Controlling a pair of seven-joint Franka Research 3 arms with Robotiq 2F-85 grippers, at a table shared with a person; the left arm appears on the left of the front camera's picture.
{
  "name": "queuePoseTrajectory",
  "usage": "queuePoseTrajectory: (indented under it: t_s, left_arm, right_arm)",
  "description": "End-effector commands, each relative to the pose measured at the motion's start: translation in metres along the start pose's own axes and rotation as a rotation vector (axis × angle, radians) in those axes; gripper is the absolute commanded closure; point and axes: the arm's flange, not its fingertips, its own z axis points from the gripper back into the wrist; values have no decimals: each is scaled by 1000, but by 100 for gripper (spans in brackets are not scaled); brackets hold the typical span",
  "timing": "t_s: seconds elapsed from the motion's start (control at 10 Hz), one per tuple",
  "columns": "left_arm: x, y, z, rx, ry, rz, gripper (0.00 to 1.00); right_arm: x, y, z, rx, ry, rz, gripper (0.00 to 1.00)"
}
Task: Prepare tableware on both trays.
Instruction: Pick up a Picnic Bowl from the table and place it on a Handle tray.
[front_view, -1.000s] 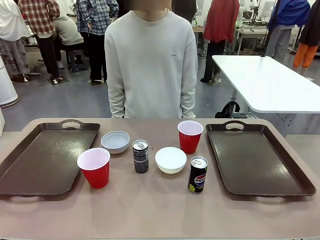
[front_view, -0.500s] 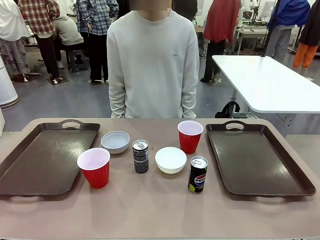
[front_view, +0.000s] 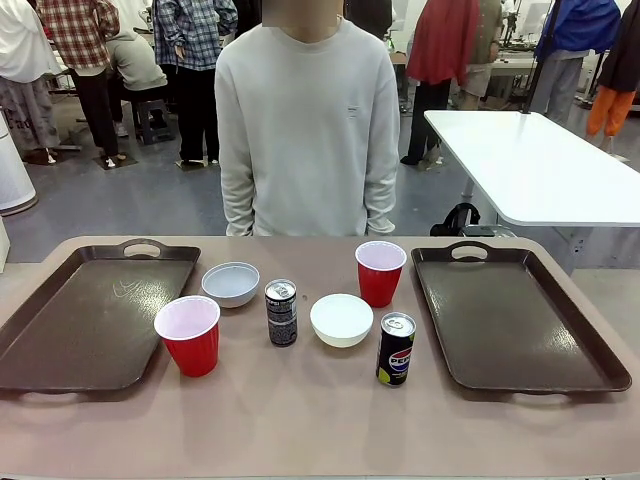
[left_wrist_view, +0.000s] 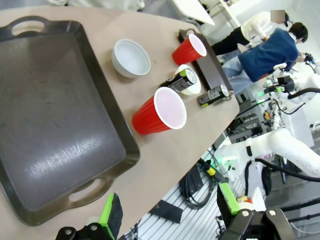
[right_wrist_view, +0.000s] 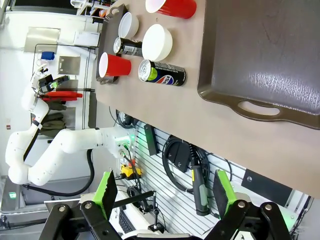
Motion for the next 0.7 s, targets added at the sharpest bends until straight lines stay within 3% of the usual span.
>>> queuePoseTrajectory:
  t_s: [0.0,0.6]
  left_arm:
    - [0,0,0,-15,-11,-4,0]
    - [0,0,0,0,0,0,0]
  right_arm:
    - [1,0,0,25,-2,-6,0]
    - [1,0,0,25,-2,-6,0]
